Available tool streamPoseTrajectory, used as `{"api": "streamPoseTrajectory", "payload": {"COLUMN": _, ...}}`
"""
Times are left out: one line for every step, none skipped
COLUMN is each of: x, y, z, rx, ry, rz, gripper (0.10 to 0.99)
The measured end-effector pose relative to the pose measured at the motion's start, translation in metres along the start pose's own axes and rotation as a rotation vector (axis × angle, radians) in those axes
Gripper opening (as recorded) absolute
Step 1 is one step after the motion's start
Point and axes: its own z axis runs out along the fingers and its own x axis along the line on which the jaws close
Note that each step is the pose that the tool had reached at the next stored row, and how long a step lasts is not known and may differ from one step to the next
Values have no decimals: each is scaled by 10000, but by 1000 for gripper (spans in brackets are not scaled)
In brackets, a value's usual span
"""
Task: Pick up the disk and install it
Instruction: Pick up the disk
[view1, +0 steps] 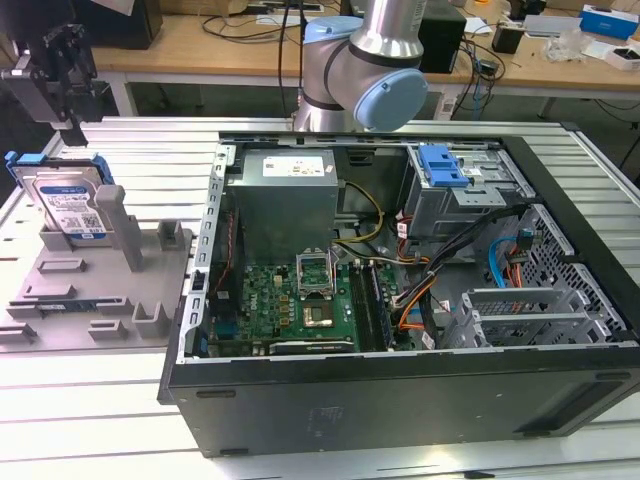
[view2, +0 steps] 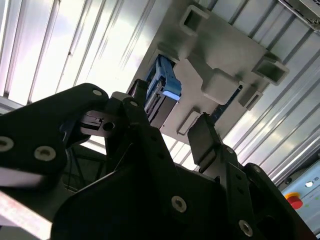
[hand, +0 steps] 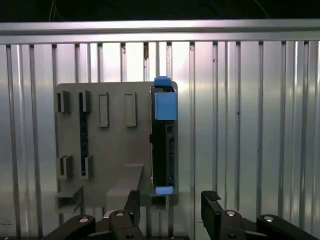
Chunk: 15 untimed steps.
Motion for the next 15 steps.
{"api": "streamPoseTrajectory", "payload": {"x": 0, "y": 0, "z": 0, "rx": 0, "ry": 0, "rz": 1, "gripper": 600}}
{"api": "streamPoseTrajectory", "payload": {"x": 0, "y": -1, "z": 2, "rx": -1, "ry": 0, "rz": 6, "gripper": 600}}
{"api": "streamPoseTrajectory", "payload": {"x": 0, "y": -1, "z": 4, "rx": -1, "ry": 1, "rz": 16, "gripper": 600}}
{"api": "streamPoseTrajectory", "payload": {"x": 0, "y": 0, "z": 6, "rx": -2, "ry": 2, "rz": 26, "gripper": 600}}
{"api": "streamPoseTrajectory", "payload": {"x": -2, "y": 19, "z": 10, "rx": -1, "ry": 2, "rz": 65, "gripper": 600}}
{"api": "streamPoseTrajectory", "payload": {"x": -2, "y": 58, "z": 13, "rx": -2, "ry": 4, "rz": 93, "gripper": 600}}
{"api": "streamPoseTrajectory", "payload": {"x": -2, "y": 93, "z": 17, "rx": -2, "ry": 4, "rz": 101, "gripper": 600}}
{"api": "streamPoseTrajectory", "payload": {"x": -2, "y": 126, "z": 20, "rx": 0, "ry": 4, "rz": 104, "gripper": 600}}
{"api": "streamPoseTrajectory", "payload": {"x": -1, "y": 191, "z": 24, "rx": -1, "ry": 4, "rz": 106, "gripper": 600}}
{"api": "streamPoseTrajectory", "payload": {"x": -1, "y": 289, "z": 28, "rx": -1, "ry": 4, "rz": 106, "gripper": 600}}
{"api": "streamPoseTrajectory", "payload": {"x": -1, "y": 362, "z": 32, "rx": -1, "ry": 4, "rz": 106, "gripper": 600}}
{"api": "streamPoseTrajectory", "payload": {"x": -1, "y": 403, "z": 33, "rx": -2, "ry": 5, "rz": 106, "gripper": 600}}
{"api": "streamPoseTrajectory", "payload": {"x": 0, "y": 455, "z": 36, "rx": -1, "ry": 5, "rz": 106, "gripper": 600}}
{"api": "streamPoseTrajectory", "payload": {"x": 0, "y": 524, "z": 44, "rx": -2, "ry": 12, "rz": 106, "gripper": 600}}
{"api": "streamPoseTrajectory", "payload": {"x": 1, "y": 575, "z": 58, "rx": -1, "ry": 17, "rz": 106, "gripper": 600}}
